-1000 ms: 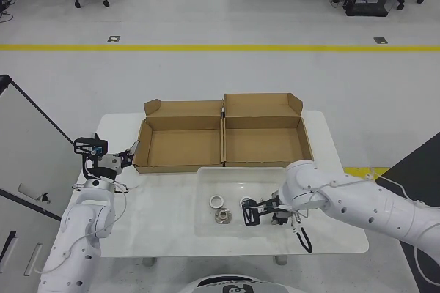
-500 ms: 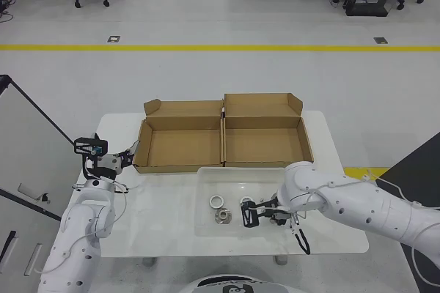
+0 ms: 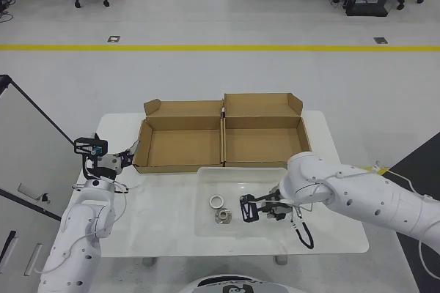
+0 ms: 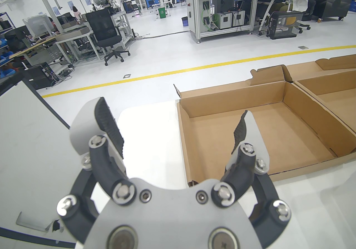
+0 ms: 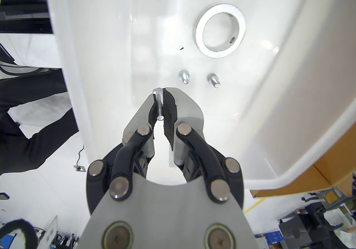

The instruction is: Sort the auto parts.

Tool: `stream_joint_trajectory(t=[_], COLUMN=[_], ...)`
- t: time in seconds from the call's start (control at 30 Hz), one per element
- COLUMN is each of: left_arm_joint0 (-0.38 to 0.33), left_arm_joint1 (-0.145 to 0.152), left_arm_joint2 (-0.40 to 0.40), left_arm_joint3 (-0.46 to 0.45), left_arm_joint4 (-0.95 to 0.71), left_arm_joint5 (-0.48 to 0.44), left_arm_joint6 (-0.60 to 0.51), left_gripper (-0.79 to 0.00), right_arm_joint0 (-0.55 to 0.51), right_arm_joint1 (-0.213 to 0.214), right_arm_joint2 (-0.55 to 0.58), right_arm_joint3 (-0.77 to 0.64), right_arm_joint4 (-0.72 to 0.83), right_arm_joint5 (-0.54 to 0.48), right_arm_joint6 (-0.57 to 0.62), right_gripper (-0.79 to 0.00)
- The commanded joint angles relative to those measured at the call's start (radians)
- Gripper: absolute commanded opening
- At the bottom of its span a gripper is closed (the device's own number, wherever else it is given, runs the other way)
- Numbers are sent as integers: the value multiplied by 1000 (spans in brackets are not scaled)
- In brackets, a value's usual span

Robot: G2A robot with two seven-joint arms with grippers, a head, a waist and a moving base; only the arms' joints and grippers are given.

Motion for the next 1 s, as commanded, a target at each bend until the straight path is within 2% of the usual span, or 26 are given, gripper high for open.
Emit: stream_joint_trajectory(t=[0.0,0.33,0.73,0.83,0.97], left_arm_joint0=[0,0,0,0,0], left_arm_joint1=[0,0,0,0,0], left_arm_joint2=[0,0,0,0,0], left_arm_joint3=[0,0,0,0,0], left_arm_joint4=[0,0,0,0,0], left_arm_joint5=[0,0,0,0,0], left_arm_joint6=[0,0,0,0,0], left_gripper=[0,0,0,0,0], right_arm_joint0=[28,42,40,34,22], right_arm_joint1=[18,149,153,158,194], right_arm_joint2=[14,167,172,202,283], right_arm_joint3=[-12,-81,-81,-47,37], right_arm_joint4=[39,166,171,198,336], right_arm_joint5=[-16,-140,-142,-139,-240], right_arm_joint6=[-16,-141,-142,-215,-332], right_gripper=[-785,-785,-785,-785,-785])
